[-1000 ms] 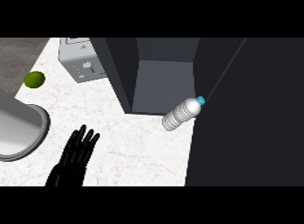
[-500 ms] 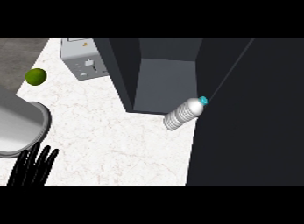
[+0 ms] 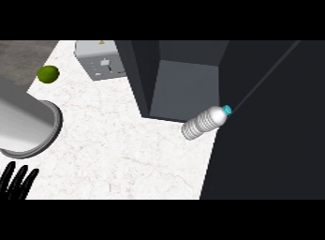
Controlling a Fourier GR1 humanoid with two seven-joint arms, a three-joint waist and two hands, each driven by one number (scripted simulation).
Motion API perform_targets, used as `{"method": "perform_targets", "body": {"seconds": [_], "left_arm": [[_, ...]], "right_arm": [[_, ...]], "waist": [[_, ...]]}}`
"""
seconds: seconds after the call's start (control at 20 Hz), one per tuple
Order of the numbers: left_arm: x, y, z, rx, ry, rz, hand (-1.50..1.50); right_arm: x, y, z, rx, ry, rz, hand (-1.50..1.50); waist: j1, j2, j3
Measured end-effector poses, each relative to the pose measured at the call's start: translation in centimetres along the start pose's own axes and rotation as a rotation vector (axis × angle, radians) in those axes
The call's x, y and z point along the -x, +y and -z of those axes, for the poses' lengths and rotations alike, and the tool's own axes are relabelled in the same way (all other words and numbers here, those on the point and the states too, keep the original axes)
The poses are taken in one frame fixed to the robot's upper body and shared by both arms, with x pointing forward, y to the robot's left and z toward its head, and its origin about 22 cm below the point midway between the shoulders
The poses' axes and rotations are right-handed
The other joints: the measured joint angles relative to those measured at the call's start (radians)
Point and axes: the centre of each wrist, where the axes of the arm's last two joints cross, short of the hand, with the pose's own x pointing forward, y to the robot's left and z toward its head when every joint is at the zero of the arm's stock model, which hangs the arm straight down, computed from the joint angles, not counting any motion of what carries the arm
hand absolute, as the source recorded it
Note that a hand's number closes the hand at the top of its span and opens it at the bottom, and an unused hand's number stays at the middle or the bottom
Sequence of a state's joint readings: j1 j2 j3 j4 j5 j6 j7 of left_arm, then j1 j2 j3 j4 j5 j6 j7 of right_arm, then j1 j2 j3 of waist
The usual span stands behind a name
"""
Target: Pick up the bottled water, place it into the cabinet and close the cabinet
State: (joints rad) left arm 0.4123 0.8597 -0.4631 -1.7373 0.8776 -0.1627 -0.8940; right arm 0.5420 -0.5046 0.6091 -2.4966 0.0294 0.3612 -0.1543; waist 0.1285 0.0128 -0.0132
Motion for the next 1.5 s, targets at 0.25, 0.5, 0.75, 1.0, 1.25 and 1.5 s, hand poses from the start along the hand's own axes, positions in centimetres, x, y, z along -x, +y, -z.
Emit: {"method": "perform_targets", "body": {"seconds": [0.25,0.5,0.75,1.0,1.25,1.5], "left_arm": [[-0.8,1.0,0.0,0.013,-0.001,0.008,-1.50],[-1.6,1.7,0.1,0.032,0.000,0.028,-1.50],[-2.2,2.1,0.5,0.040,-0.003,0.032,-1.50],[-2.7,2.4,0.8,0.045,-0.010,0.037,-1.50],[-3.2,2.6,1.3,0.056,-0.014,0.040,-1.50],[-3.6,3.1,1.5,0.055,-0.015,0.046,-1.50]], "right_arm": [[-0.2,-0.9,1.3,-0.076,-0.010,-0.063,1.50],[-0.2,-1.2,2.3,-0.126,-0.007,-0.074,1.50],[-0.2,-1.4,2.8,-0.157,0.000,-0.068,1.50],[0.3,-1.6,3.0,-0.145,0.009,-0.024,1.50],[1.8,-1.7,4.4,-0.109,0.028,0.087,1.50],[4.1,-2.9,6.6,-0.097,0.038,0.200,1.50]], "waist": [[0.022,0.005,-0.004],[0.038,0.011,-0.006],[0.045,0.018,-0.006],[0.052,0.027,-0.006],[0.062,0.033,-0.005],[0.072,0.034,-0.003]]}}
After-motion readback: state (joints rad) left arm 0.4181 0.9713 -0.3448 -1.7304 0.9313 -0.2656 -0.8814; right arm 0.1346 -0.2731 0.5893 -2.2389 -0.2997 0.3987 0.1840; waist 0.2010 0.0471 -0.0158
